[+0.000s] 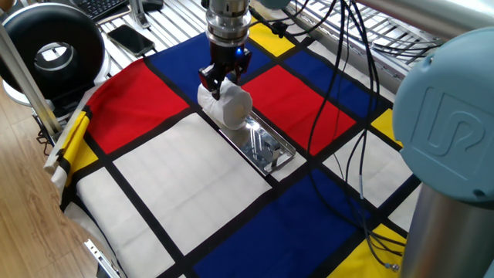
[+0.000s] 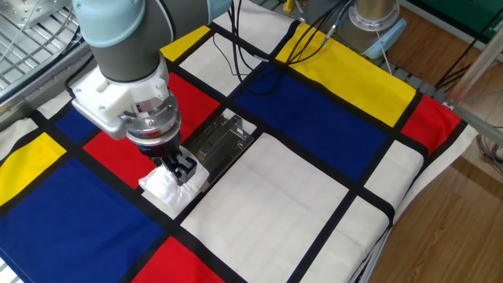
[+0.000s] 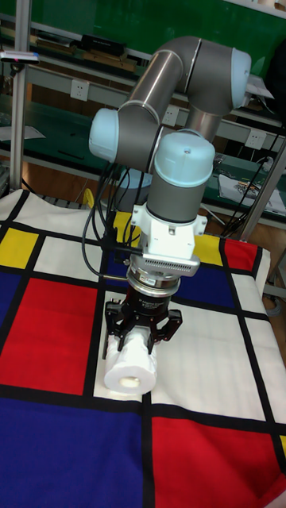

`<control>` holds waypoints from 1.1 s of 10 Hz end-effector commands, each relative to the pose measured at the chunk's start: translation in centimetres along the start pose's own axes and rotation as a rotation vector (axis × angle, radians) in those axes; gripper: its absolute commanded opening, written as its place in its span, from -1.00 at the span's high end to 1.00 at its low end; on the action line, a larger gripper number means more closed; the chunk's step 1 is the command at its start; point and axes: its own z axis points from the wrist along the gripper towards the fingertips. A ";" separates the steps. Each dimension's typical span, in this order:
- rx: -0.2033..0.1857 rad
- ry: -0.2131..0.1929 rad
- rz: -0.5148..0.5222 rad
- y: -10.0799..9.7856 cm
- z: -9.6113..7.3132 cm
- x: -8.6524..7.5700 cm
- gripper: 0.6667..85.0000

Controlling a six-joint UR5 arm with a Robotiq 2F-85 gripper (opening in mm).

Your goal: Take the roll of paper down from the shelf

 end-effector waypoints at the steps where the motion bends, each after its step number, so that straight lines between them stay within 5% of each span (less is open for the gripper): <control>1: -0.017 0.005 0.006 0.4 -1.0 -0.7 0.99; 11: -0.015 0.001 0.009 0.5 -0.3 -2.1 0.99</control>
